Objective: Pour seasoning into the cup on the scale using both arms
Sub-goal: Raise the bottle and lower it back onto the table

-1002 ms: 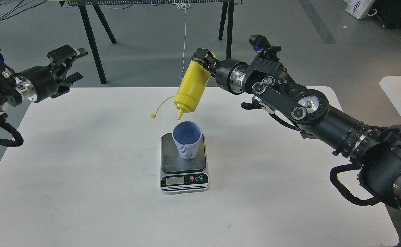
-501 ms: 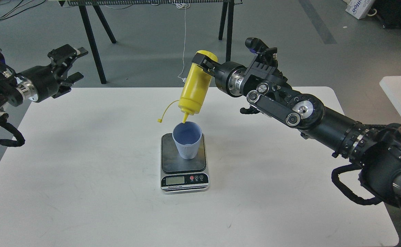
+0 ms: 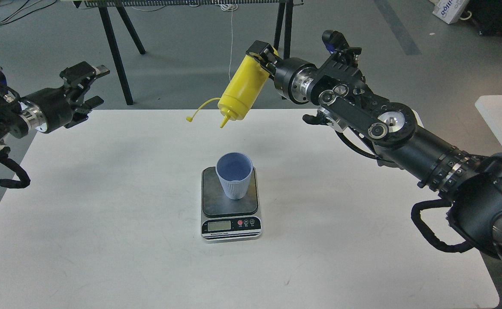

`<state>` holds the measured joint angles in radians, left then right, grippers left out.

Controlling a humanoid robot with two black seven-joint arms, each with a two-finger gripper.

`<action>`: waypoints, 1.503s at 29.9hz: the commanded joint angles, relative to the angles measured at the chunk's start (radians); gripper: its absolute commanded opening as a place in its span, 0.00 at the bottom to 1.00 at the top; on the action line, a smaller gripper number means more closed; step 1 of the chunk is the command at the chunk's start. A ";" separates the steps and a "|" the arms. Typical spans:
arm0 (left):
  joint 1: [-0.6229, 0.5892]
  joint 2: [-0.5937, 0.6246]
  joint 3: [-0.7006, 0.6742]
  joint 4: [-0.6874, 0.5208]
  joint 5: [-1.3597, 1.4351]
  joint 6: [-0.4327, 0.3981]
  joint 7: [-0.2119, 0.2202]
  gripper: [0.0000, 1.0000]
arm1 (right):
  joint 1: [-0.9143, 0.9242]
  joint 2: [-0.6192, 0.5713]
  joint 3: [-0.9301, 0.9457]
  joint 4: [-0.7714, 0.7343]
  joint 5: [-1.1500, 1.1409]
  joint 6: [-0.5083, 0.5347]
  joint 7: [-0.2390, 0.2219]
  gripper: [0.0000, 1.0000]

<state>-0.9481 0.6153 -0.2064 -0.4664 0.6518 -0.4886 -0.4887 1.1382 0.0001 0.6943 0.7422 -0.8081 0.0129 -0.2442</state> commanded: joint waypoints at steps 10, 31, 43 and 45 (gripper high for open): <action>-0.014 -0.006 -0.001 -0.009 0.003 0.000 0.000 0.99 | -0.297 -0.290 0.418 0.003 1.031 0.080 -0.156 0.07; -0.004 -0.019 0.007 -0.012 0.003 0.000 0.000 0.99 | -0.907 -0.289 0.488 -0.050 1.365 0.476 -0.147 0.09; -0.006 -0.020 0.007 -0.015 0.003 0.000 0.000 0.99 | -0.905 -0.190 0.465 -0.087 1.359 0.476 -0.145 0.09; -0.006 -0.020 0.007 -0.015 0.003 0.000 0.000 0.99 | -0.905 -0.178 0.462 -0.101 1.356 0.476 -0.145 0.09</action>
<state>-0.9527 0.5954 -0.1994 -0.4817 0.6551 -0.4886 -0.4887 0.2345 -0.1955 1.1609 0.6596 0.5511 0.4888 -0.3896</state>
